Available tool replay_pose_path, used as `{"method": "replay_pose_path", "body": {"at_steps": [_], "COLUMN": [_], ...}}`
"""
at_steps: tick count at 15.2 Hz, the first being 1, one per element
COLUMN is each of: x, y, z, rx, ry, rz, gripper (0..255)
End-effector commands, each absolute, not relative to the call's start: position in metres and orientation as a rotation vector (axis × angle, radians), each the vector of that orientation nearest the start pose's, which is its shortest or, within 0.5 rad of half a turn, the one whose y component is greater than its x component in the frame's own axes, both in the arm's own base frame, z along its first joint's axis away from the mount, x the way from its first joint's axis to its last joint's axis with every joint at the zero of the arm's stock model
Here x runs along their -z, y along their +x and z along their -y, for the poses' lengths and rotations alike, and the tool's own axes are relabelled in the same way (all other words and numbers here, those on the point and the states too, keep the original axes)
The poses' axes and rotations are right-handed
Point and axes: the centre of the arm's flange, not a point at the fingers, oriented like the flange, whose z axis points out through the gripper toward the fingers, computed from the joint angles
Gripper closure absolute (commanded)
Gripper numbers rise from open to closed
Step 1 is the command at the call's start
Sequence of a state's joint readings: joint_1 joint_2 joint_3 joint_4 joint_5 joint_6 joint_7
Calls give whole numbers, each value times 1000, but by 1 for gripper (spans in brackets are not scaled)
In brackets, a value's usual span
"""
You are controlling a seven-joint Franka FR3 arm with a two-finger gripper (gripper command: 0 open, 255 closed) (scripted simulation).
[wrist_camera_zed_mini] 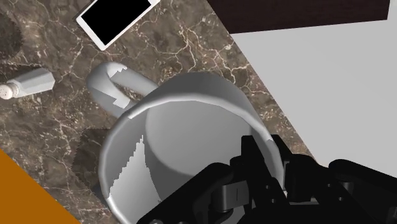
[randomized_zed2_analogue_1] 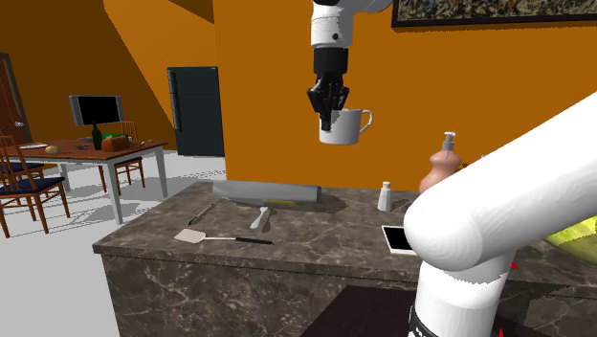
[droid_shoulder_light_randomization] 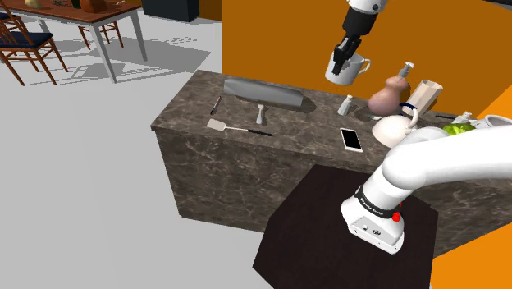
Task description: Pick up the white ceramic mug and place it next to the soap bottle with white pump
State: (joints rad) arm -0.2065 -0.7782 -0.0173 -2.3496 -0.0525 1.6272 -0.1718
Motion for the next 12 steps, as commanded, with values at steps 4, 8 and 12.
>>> {"method": "replay_pose_path", "body": {"at_steps": [4,8,12], "x": [-623,-644,-649], "y": [306,306,298], "z": [76,76,102], "rx": [75,75,75], "ry": [-3190,-3190,-3190], "rz": [-73,-73,-73], "gripper": [255,255,255]}}
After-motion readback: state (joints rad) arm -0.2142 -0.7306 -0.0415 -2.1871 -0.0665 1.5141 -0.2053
